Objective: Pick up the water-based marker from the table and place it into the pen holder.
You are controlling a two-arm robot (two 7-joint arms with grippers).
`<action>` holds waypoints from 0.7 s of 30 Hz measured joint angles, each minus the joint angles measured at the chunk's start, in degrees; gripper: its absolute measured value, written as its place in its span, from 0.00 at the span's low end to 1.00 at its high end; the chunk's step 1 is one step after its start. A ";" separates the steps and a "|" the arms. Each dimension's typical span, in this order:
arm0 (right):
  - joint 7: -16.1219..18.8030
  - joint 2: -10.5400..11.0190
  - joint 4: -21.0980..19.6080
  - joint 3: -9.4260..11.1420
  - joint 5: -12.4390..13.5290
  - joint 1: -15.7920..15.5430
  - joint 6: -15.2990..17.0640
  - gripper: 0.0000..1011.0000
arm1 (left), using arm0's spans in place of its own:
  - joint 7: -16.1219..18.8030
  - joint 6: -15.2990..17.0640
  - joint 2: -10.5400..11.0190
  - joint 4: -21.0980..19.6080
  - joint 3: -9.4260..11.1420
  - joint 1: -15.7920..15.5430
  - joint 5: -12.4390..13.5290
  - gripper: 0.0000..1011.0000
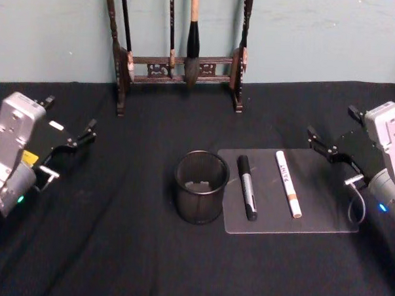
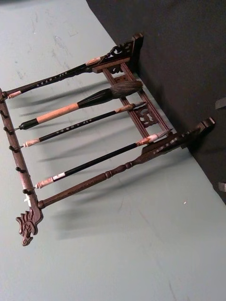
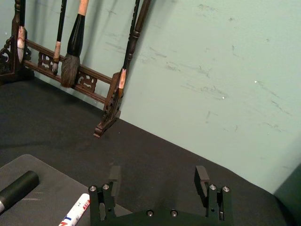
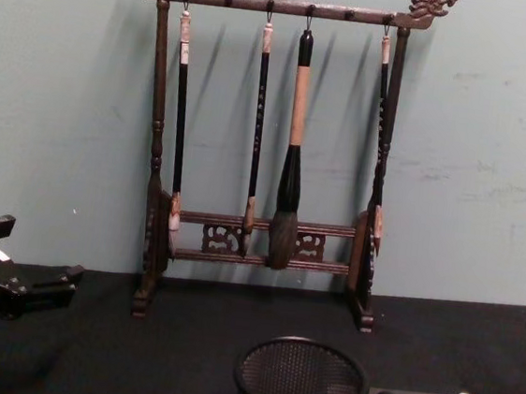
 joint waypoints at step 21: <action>0.00 0.00 0.00 0.00 0.00 0.00 0.00 0.99 | 0.00 0.00 0.00 0.00 0.00 0.00 0.00 0.99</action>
